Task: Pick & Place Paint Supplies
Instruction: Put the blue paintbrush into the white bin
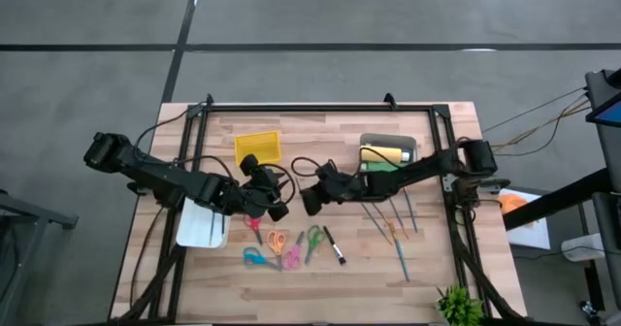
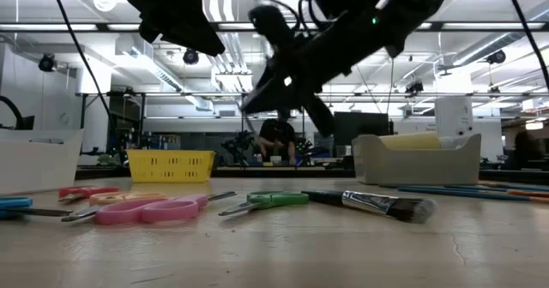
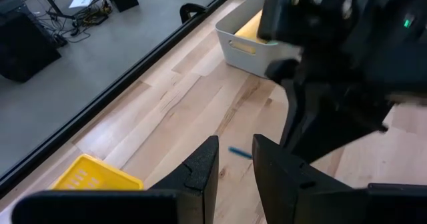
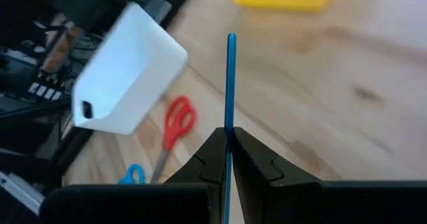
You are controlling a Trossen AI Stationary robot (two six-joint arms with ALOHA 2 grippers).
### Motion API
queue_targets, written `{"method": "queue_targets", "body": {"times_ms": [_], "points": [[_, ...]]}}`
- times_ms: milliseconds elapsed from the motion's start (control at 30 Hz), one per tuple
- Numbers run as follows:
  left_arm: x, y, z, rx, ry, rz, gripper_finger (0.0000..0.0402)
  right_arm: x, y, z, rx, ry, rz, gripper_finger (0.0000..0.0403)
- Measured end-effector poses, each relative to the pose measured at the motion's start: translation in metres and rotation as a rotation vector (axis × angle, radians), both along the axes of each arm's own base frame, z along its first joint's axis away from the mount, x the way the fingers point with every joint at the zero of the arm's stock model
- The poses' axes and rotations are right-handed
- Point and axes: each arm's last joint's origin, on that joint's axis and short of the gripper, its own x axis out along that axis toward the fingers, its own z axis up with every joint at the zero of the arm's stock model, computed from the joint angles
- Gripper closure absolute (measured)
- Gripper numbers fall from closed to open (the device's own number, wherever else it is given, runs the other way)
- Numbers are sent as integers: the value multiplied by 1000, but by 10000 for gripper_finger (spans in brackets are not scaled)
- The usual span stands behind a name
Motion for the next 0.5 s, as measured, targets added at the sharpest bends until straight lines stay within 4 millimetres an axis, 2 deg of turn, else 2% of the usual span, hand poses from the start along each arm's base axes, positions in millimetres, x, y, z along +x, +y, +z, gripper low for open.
{"method": "queue_targets", "body": {"times_ms": [200, 500], "points": [[0, 0, 0, 0, 0, 0, 309, 15, -1, -26, 101, 59, -41, 387], [0, 0, 0, 0, -1, 0, 309, 37, -10, -33, 225, 54, -40, 386]]}}
